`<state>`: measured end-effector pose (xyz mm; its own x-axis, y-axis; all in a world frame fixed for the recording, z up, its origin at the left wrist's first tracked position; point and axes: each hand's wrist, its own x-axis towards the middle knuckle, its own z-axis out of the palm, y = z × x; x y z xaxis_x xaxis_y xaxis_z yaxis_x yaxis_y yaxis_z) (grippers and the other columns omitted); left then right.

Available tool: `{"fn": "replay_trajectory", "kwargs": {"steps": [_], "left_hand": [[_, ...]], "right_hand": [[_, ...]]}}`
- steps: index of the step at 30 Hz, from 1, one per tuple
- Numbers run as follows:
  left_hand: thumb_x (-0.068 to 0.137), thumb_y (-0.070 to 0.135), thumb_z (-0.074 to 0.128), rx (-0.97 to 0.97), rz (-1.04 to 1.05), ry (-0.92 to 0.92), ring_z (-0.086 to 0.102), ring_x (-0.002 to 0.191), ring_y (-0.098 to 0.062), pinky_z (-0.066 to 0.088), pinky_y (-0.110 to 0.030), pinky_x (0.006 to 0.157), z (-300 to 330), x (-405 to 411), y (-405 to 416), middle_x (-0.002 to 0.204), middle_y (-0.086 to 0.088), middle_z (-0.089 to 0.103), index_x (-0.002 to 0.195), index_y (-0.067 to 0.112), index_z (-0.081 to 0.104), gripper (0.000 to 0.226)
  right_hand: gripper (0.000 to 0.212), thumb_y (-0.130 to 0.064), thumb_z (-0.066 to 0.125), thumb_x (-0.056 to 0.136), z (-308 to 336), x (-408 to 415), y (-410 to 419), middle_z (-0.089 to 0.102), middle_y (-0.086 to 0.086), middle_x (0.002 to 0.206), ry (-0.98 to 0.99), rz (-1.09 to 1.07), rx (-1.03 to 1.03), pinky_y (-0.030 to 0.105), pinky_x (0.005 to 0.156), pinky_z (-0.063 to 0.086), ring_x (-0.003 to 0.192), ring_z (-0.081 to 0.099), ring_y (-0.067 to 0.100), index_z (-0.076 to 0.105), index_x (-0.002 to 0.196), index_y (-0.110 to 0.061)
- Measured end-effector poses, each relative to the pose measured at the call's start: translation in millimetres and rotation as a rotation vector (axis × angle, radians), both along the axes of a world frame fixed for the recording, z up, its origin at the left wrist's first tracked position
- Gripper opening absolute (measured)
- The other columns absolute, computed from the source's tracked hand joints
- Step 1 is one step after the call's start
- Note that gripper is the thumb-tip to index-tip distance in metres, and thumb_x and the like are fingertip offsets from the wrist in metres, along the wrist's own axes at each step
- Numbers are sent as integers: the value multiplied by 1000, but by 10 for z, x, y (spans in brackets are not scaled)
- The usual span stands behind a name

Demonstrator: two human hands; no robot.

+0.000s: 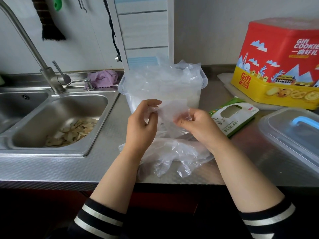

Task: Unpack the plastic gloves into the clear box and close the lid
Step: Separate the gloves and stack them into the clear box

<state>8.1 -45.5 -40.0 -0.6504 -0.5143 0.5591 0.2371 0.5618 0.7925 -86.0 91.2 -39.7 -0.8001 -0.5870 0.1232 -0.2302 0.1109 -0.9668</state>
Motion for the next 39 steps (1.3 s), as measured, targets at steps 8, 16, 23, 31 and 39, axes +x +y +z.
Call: {"fn": "replay_trajectory", "kwargs": {"steps": [8,16,23,31,39], "left_hand": [[88,5,62,16,73,0,56,81,9,38,-4,73,47,0,8,87,21,62,98,19,60,17],[94,41,51,-30,29,46,57,77,-1,39,-11,71,-2,18,-16,81,14,62,95,29,60,16],[91,56,48,-310,68,200,54,116,-17,44,-36,96,-36,22,-95,126,0,58,135,16,43,60],[83,51,61,-519,-84,-6,52,109,-10,37,-32,101,107,-27,2,110,16,60,127,19,58,54],[84,17,73,-27,-302,-250,57,60,-6,48,-15,66,764,-33,-419,67,14,54,113,20,60,32]], "right_hand": [[17,-29,60,94,58,-64,9,74,-3,88,-143,-166,-283,39,88,52,89,68,14,71,89,-17],[18,-26,53,98,100,-87,35,59,-13,65,-40,-362,-438,23,71,53,64,58,2,68,89,-27],[19,-14,52,96,-14,-14,8,65,-6,84,613,-289,-272,16,66,46,73,58,-1,67,106,-11],[44,-32,35,103,12,53,-1,74,3,86,1130,-244,-209,31,57,55,72,71,19,70,101,-7],[25,-33,59,93,516,-116,-54,56,16,63,618,-274,-250,31,54,40,58,49,30,61,82,-11]]}}
